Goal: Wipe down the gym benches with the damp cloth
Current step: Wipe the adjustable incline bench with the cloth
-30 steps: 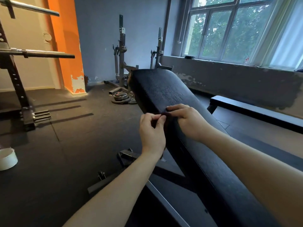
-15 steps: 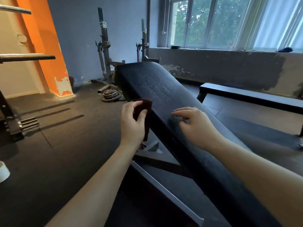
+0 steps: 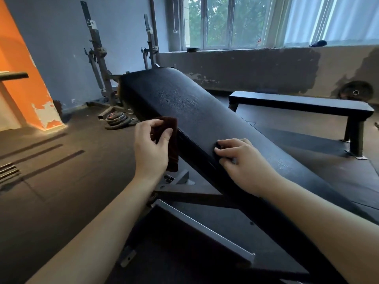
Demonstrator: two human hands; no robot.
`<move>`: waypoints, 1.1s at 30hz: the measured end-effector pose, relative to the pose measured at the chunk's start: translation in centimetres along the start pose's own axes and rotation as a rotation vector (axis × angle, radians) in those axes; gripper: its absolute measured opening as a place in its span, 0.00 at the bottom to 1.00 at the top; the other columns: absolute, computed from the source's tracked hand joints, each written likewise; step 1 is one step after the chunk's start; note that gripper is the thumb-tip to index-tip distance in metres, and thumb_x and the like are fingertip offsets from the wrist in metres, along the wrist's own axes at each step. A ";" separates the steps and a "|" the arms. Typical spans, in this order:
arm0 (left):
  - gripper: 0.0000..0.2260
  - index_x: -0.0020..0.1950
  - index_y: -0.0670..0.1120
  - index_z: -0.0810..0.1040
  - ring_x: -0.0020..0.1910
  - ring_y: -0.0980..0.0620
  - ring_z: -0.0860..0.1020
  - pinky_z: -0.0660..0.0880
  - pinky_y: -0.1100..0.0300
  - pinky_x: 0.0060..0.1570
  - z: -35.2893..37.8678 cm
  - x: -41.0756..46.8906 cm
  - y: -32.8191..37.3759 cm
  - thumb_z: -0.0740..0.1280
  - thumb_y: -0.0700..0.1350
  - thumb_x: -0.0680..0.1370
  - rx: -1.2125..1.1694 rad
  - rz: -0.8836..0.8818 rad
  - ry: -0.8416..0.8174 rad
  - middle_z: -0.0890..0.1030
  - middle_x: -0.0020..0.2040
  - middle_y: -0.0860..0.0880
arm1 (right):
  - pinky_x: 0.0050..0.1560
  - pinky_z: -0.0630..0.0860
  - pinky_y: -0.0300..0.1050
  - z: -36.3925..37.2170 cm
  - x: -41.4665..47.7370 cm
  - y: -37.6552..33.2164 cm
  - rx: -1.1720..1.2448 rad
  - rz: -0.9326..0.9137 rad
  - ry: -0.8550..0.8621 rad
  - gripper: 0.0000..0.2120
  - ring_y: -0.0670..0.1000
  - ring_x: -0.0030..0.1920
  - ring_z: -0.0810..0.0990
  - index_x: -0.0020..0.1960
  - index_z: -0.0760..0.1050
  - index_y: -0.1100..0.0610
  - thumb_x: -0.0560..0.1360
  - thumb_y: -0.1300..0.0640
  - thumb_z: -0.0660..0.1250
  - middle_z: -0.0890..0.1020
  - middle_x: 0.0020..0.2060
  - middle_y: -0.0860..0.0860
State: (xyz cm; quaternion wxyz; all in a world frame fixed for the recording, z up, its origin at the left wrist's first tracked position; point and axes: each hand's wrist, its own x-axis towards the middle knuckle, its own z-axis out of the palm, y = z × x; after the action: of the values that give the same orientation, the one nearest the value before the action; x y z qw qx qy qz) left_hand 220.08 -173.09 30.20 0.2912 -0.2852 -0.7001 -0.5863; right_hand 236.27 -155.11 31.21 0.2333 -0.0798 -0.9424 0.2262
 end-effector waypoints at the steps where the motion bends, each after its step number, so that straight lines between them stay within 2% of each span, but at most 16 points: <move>1: 0.11 0.58 0.49 0.76 0.57 0.54 0.76 0.75 0.61 0.60 -0.1 0.0 0.1 0.73 0.44 0.78 0.000 -0.015 0.005 0.75 0.58 0.51 | 0.67 0.55 0.32 0.0 0.0 -0.1 -0.005 0.001 -0.011 0.17 0.49 0.71 0.66 0.68 0.81 0.50 0.82 0.60 0.65 0.74 0.72 0.43; 3: 0.13 0.58 0.48 0.75 0.56 0.55 0.76 0.74 0.68 0.58 -0.2 0.1 0.5 0.74 0.44 0.77 -0.002 -0.066 0.015 0.74 0.58 0.50 | 0.69 0.56 0.34 -0.2 -0.1 -0.3 -0.005 0.013 -0.047 0.17 0.49 0.72 0.64 0.69 0.80 0.50 0.82 0.59 0.65 0.73 0.73 0.44; 6: 0.11 0.55 0.49 0.76 0.55 0.54 0.77 0.74 0.65 0.57 0.0 0.1 0.9 0.75 0.44 0.76 0.000 -0.079 0.040 0.76 0.56 0.50 | 0.72 0.58 0.38 -0.6 -0.3 -0.6 -0.030 0.001 -0.088 0.18 0.49 0.72 0.63 0.70 0.79 0.50 0.82 0.57 0.65 0.72 0.73 0.45; 8: 0.09 0.55 0.48 0.78 0.54 0.57 0.77 0.71 0.71 0.56 0.3 -0.1 0.9 0.74 0.44 0.77 0.011 -0.083 0.061 0.77 0.55 0.51 | 0.73 0.60 0.40 -0.7 -0.4 -0.7 -0.033 -0.012 -0.089 0.18 0.49 0.72 0.63 0.71 0.79 0.50 0.82 0.56 0.65 0.71 0.74 0.45; 11: 0.08 0.56 0.47 0.79 0.52 0.63 0.75 0.69 0.76 0.53 0.9 -0.8 1.1 0.72 0.45 0.78 0.023 -0.108 0.116 0.78 0.55 0.51 | 0.71 0.56 0.37 -0.4 -0.5 -0.4 -0.027 -0.033 -0.084 0.18 0.50 0.74 0.62 0.71 0.78 0.51 0.82 0.55 0.65 0.71 0.74 0.46; 15: 0.06 0.55 0.46 0.80 0.51 0.65 0.75 0.68 0.78 0.52 2.2 -2.8 1.7 0.71 0.43 0.79 0.031 -0.095 0.169 0.79 0.54 0.50 | 0.72 0.55 0.38 0.3 -0.8 -0.1 0.011 -0.042 -0.048 0.17 0.53 0.74 0.61 0.69 0.79 0.52 0.82 0.57 0.62 0.71 0.74 0.47; 19: 0.05 0.53 0.46 0.80 0.51 0.63 0.77 0.70 0.75 0.52 3.9 -7.3 3.0 0.72 0.41 0.78 0.012 -0.044 0.125 0.79 0.52 0.52 | 0.78 0.53 0.44 0.3 -0.9 0.1 0.050 -0.042 -0.071 0.23 0.52 0.76 0.58 0.73 0.75 0.53 0.80 0.63 0.58 0.68 0.77 0.48; 22: 0.05 0.52 0.47 0.81 0.51 0.63 0.77 0.71 0.74 0.51 4.5 -9.6 4.1 0.73 0.40 0.77 -0.010 -0.089 0.078 0.79 0.50 0.53 | 0.78 0.52 0.45 -0.3 -1.4 0.2 0.014 -0.054 -0.119 0.27 0.54 0.77 0.57 0.76 0.72 0.54 0.79 0.66 0.57 0.66 0.78 0.49; 25: 0.07 0.50 0.51 0.80 0.51 0.64 0.78 0.73 0.73 0.51 3.6 -7.9 4.1 0.73 0.41 0.77 -0.015 -0.098 0.080 0.80 0.50 0.55 | 0.74 0.58 0.45 -0.6 -2.6 0.1 0.001 -0.077 -0.066 0.24 0.58 0.73 0.63 0.71 0.77 0.56 0.78 0.67 0.57 0.73 0.73 0.50; 27: 0.05 0.52 0.50 0.81 0.52 0.60 0.79 0.75 0.67 0.54 3.1 -5.4 3.1 0.72 0.43 0.78 -0.020 -0.186 0.152 0.81 0.51 0.53 | 0.73 0.61 0.49 -0.5 -3.5 0.8 0.014 -0.056 -0.012 0.24 0.58 0.71 0.65 0.69 0.79 0.53 0.79 0.66 0.57 0.75 0.71 0.48; 30: 0.08 0.57 0.45 0.82 0.54 0.55 0.79 0.77 0.61 0.58 2.7 -3.2 2.1 0.70 0.45 0.80 -0.012 -0.306 0.201 0.82 0.54 0.50 | 0.77 0.59 0.51 -0.4 -4.3 2.1 0.014 -0.042 -0.019 0.25 0.55 0.74 0.62 0.73 0.76 0.50 0.80 0.65 0.57 0.72 0.75 0.46; 31: 0.08 0.58 0.45 0.82 0.54 0.55 0.80 0.77 0.61 0.58 2.7 -3.2 1.9 0.70 0.45 0.80 0.008 -0.297 0.196 0.82 0.54 0.50 | 0.78 0.58 0.51 -0.3 -4.5 2.2 0.011 -0.045 -0.037 0.25 0.54 0.75 0.61 0.74 0.74 0.49 0.80 0.65 0.57 0.70 0.76 0.46; 33: 0.08 0.58 0.44 0.82 0.52 0.57 0.78 0.74 0.70 0.55 2.7 -3.9 2.4 0.70 0.44 0.80 0.055 -0.224 0.147 0.81 0.54 0.50 | 0.77 0.58 0.54 -0.1 -4.5 2.1 0.003 -0.040 -0.043 0.25 0.54 0.76 0.60 0.75 0.74 0.48 0.80 0.64 0.58 0.69 0.77 0.46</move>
State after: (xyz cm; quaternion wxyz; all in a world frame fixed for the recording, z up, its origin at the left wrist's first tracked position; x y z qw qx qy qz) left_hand 224.26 -170.31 28.48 0.2821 -0.1532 -0.7199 -0.6153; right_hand 240.34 -154.37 28.56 0.2176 -0.0557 -0.9483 0.2244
